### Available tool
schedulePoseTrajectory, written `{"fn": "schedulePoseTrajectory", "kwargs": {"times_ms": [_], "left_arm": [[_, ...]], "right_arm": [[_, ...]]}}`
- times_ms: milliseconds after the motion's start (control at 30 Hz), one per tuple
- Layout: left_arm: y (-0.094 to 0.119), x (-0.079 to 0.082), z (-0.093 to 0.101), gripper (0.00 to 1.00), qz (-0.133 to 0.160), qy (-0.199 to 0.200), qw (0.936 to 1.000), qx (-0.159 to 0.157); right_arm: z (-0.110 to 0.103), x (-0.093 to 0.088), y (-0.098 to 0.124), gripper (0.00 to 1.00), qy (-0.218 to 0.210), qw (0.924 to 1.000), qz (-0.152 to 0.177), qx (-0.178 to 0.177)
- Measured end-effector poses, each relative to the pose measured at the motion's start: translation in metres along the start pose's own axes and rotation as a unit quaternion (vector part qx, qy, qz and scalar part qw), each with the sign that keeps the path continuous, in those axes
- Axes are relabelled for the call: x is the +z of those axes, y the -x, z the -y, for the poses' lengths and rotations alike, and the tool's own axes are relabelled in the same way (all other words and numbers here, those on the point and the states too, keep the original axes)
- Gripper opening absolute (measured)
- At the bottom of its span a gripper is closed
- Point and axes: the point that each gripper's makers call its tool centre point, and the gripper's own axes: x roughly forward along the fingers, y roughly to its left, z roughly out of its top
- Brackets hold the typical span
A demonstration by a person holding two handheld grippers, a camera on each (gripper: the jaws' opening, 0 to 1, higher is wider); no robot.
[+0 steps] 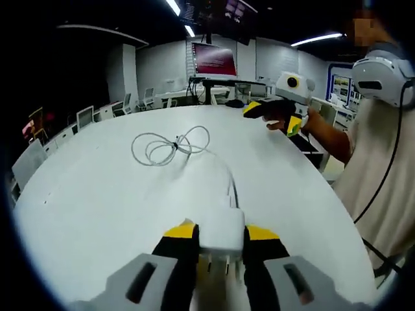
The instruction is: Plug the desk Type‑C cable into the charger adapter.
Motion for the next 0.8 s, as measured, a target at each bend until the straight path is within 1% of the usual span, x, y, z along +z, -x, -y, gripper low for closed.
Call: {"fn": "schedulePoseTrajectory", "kwargs": {"times_ms": [233,267,333,367,533,633,667,767,800], "left_arm": [[0.003,0.013,-0.018,0.27,0.013,-0.006,0.9999,0.008],[0.003,0.016,-0.024,0.27,0.019,-0.006,0.9997,0.018],[0.003,0.018,-0.034,0.27,0.025,0.001,0.9994,0.025],[0.002,0.019,-0.039,0.27,0.031,0.011,0.999,0.029],[0.005,0.019,-0.059,0.27,0.037,0.018,0.9984,0.037],[0.008,0.02,-0.073,0.27,0.042,0.023,0.9976,0.051],[0.009,0.02,-0.08,0.27,0.045,0.029,0.9966,0.063],[0.009,0.018,-0.091,0.27,0.047,0.037,0.9957,0.071],[0.009,0.017,-0.099,0.27,0.05,0.041,0.9948,0.079]], "right_arm": [[0.002,0.0,0.002,0.47,0.0,1.0,-0.001,-0.004],[0.002,0.001,0.002,0.47,0.0,1.0,0.0,-0.004],[0.003,0.001,0.002,0.47,0.0,1.0,-0.001,-0.005],[0.003,0.0,0.002,0.47,-0.001,1.0,-0.002,-0.005],[0.004,-0.001,0.003,0.48,-0.004,0.9999,-0.005,-0.01],[0.007,-0.002,0.005,0.48,-0.006,0.9998,-0.006,-0.017],[0.008,-0.003,0.006,0.48,-0.008,0.9997,-0.008,-0.02],[0.011,-0.005,0.007,0.48,-0.01,0.9996,-0.01,-0.024],[0.011,-0.005,0.008,0.48,-0.011,0.9996,-0.01,-0.025]]}}
